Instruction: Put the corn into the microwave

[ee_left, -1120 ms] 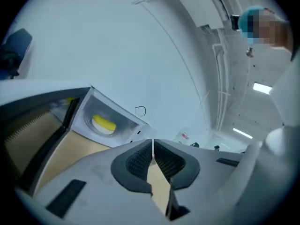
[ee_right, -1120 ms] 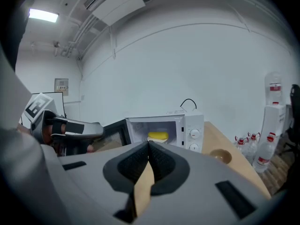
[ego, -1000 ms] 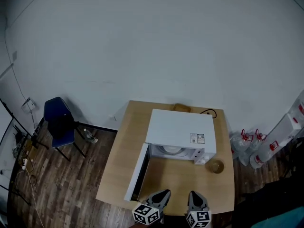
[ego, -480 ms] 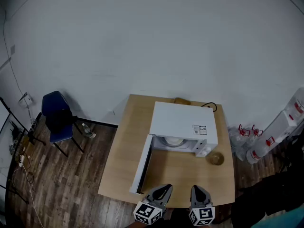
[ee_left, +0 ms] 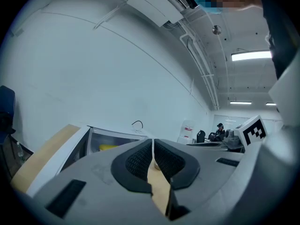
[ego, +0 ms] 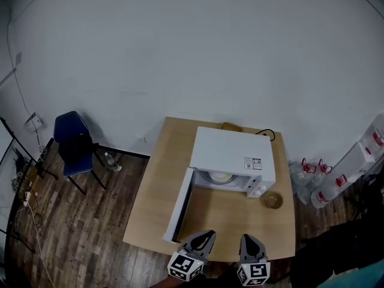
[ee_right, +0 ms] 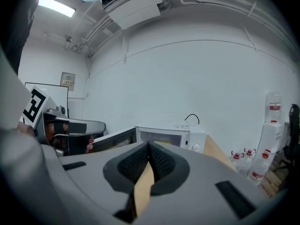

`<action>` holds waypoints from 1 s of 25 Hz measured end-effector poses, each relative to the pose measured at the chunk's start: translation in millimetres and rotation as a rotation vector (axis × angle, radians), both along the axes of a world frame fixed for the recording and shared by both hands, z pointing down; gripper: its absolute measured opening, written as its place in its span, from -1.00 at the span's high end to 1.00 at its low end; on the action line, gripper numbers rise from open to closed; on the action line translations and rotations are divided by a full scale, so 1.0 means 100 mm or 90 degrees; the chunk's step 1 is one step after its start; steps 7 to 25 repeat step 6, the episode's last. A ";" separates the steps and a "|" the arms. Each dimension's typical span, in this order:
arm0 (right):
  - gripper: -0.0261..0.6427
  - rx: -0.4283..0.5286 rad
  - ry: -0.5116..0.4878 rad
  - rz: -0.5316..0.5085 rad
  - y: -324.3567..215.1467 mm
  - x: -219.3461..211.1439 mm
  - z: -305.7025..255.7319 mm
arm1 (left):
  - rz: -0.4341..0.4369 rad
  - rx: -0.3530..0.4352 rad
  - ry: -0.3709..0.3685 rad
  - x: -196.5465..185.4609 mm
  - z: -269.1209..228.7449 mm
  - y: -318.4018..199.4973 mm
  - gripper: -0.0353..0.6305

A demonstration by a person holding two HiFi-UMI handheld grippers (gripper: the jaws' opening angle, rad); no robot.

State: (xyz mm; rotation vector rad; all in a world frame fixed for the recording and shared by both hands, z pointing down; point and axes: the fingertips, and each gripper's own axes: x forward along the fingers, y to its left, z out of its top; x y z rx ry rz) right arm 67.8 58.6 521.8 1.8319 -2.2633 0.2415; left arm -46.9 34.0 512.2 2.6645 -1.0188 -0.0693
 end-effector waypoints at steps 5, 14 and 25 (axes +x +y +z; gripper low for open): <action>0.75 -0.001 -0.010 -0.002 -0.03 0.11 0.03 | -0.002 -0.008 -0.010 0.12 0.07 -0.02 0.82; 0.75 -0.001 -0.011 -0.003 -0.04 0.14 0.03 | -0.002 -0.011 -0.012 0.15 0.09 -0.04 0.82; 0.75 -0.001 -0.011 -0.003 -0.04 0.14 0.03 | -0.002 -0.011 -0.012 0.15 0.09 -0.04 0.82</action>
